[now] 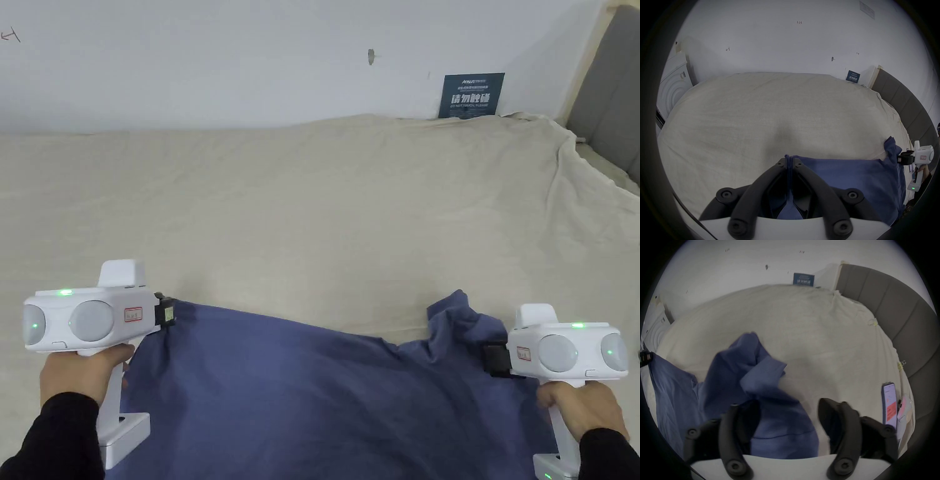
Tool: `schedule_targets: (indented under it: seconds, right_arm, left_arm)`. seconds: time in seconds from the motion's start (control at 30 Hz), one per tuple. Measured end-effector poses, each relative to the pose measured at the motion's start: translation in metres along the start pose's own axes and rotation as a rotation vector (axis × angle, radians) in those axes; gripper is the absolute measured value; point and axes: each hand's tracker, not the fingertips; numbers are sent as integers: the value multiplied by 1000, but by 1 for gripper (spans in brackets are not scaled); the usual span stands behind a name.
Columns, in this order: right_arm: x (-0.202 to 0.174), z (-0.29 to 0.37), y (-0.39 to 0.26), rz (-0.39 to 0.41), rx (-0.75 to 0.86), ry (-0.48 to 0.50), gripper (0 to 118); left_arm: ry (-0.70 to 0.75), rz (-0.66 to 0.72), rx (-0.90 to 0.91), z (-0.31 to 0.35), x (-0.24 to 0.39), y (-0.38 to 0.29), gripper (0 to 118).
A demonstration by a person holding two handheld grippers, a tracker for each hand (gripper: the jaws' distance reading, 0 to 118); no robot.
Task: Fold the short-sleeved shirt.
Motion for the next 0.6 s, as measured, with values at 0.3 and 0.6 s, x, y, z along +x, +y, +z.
schedule_targets:
  seconds: [0.3, 0.6]
  right_arm:
    - [-9, 40, -10, -16, 93, 22, 2]
    - [-9, 174, 2, 2, 382, 55, 2]
  left_arm:
    - [11, 58, 9, 16, -12, -8, 3]
    - [15, 154, 102, 85, -32, -12, 3]
